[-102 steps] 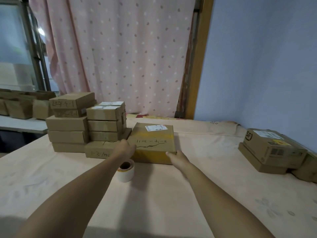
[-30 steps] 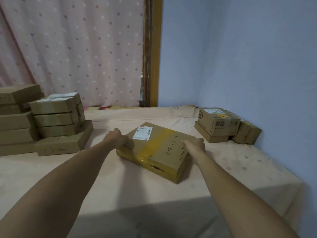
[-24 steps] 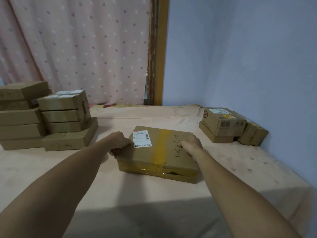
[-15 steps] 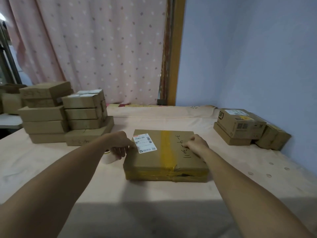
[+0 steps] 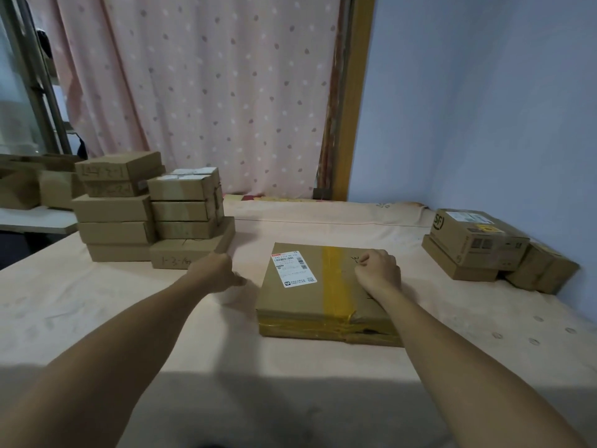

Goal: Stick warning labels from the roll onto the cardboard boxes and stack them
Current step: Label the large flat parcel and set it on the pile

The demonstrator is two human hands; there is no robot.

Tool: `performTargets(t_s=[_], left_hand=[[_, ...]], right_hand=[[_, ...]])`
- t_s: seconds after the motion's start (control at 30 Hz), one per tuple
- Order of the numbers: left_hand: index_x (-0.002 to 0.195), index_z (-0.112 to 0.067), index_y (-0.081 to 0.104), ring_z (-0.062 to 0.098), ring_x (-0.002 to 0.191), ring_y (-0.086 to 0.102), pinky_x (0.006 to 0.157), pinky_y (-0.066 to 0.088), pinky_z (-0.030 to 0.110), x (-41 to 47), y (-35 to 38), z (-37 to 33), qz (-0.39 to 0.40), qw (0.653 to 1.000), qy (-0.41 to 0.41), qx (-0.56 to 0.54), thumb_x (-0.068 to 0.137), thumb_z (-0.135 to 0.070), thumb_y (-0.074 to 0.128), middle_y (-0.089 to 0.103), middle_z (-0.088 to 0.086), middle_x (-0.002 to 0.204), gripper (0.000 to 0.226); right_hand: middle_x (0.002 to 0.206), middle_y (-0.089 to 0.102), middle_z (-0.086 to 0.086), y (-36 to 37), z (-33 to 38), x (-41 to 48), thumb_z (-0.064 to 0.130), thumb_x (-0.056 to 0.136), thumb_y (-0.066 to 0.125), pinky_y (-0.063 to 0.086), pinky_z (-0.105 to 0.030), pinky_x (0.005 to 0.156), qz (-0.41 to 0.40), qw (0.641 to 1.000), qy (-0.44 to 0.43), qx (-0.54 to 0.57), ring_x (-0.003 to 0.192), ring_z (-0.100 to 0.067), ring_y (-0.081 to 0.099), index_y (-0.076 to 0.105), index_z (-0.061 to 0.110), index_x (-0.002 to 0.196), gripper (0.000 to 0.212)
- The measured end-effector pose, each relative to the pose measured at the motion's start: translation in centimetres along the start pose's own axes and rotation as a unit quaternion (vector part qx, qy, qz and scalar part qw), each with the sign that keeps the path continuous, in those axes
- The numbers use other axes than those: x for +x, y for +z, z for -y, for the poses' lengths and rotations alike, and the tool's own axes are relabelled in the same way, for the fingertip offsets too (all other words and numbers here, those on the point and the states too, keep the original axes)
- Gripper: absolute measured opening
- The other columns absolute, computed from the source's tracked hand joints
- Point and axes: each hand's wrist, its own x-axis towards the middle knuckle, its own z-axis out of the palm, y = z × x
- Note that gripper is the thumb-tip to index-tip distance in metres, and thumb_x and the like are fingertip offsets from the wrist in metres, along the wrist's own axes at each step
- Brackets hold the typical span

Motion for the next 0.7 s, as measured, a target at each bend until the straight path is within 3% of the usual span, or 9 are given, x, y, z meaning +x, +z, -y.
performTargets(t_s=[0.1, 0.2, 0.27, 0.33, 0.43, 0.53, 0.6, 0.7], left_hand=[[0.064, -0.02, 0.05, 0.023, 0.071, 0.056, 0.062, 0.046, 0.031, -0.4, 1.1, 0.3, 0.007, 1.0, 0.015, 0.008, 0.087, -0.039, 0.076, 0.058, 0.003, 0.076, 0.04], [0.07, -0.014, 0.063, 0.026, 0.075, 0.06, 0.065, 0.05, 0.034, -0.2, 1.0, 1.1, -0.035, 0.999, -0.002, -0.037, 0.087, -0.027, 0.075, 0.061, 0.006, 0.081, 0.024], [0.071, -0.013, 0.07, 0.025, 0.07, 0.059, 0.061, 0.047, 0.034, 0.1, 0.6, 1.7, -0.073, 0.99, 0.006, -0.122, 0.087, -0.026, 0.075, 0.061, 0.004, 0.072, 0.022], [0.067, -0.015, 0.073, 0.024, 0.062, 0.053, 0.058, 0.039, 0.031, 0.2, -0.1, 1.8, -0.12, 0.957, 0.029, -0.261, 0.087, -0.023, 0.077, 0.058, 0.001, 0.063, 0.022], [0.075, -0.013, 0.079, 0.02, 0.062, 0.045, 0.059, 0.039, 0.03, -0.5, -1.8, 0.5, -0.16, 0.873, 0.051, -0.458, 0.086, -0.021, 0.08, 0.058, 0.004, 0.068, 0.013], [0.083, -0.016, 0.082, 0.02, 0.066, 0.05, 0.06, 0.039, 0.035, -1.7, -3.3, -1.7, -0.168, 0.811, 0.081, -0.555, 0.082, -0.023, 0.085, 0.063, 0.018, 0.072, 0.008], [0.085, -0.023, 0.084, 0.019, 0.072, 0.052, 0.064, 0.042, 0.035, -2.9, -3.8, -3.3, -0.175, 0.802, 0.129, -0.557, 0.08, -0.02, 0.085, 0.065, 0.024, 0.078, 0.006], [0.089, -0.036, 0.081, 0.012, 0.078, 0.048, 0.069, 0.045, 0.031, -3.8, -3.6, -4.8, -0.183, 0.807, 0.162, -0.538, 0.079, -0.018, 0.085, 0.063, 0.01, 0.077, 0.021]], right_hand=[[0.124, 0.056, 0.005, 0.2, 1.2, -0.5, 0.026, 0.095, 0.052, 0.049, -0.039, 0.098, -0.008, 1.0, -0.009, 0.01, 0.117, -0.02, 0.051, 0.065, 0.029, 0.11, 0.02], [0.122, 0.056, 0.007, 0.7, 2.8, -0.7, 0.027, 0.099, 0.052, 0.047, -0.034, 0.086, 0.005, 0.999, -0.03, 0.04, 0.112, -0.018, 0.052, 0.064, 0.028, 0.109, 0.016], [0.121, 0.056, 0.01, 1.0, 4.0, -0.9, 0.03, 0.1, 0.054, 0.043, -0.033, 0.08, 0.023, 0.995, -0.038, 0.087, 0.109, -0.015, 0.052, 0.063, 0.03, 0.108, 0.012], [0.112, 0.059, 0.013, 1.4, 5.4, -1.1, 0.033, 0.101, 0.056, 0.043, -0.031, 0.078, 0.05, 0.987, -0.05, 0.142, 0.105, -0.013, 0.055, 0.063, 0.03, 0.107, 0.01], [0.106, 0.063, 0.013, 1.3, 8.4, -1.7, 0.04, 0.104, 0.053, 0.046, -0.023, 0.075, 0.121, 0.963, -0.079, 0.227, 0.103, -0.011, 0.06, 0.064, 0.024, 0.112, 0.02], [0.112, 0.07, 0.005, 1.1, 11.2, -2.3, 0.051, 0.105, 0.044, 0.054, -0.036, 0.087, 0.162, 0.941, -0.096, 0.281, 0.101, -0.014, 0.065, 0.065, 0.022, 0.118, 0.038], [0.114, 0.072, 0.004, 0.8, 12.8, -2.6, 0.053, 0.105, 0.044, 0.053, -0.033, 0.082, 0.18, 0.914, -0.095, 0.351, 0.101, -0.015, 0.066, 0.066, 0.02, 0.121, 0.043], [0.112, 0.073, -0.001, 0.0, 14.1, -2.7, 0.052, 0.101, 0.055, 0.048, -0.03, 0.075, 0.175, 0.884, -0.08, 0.426, 0.099, -0.019, 0.068, 0.068, 0.017, 0.115, 0.04]])
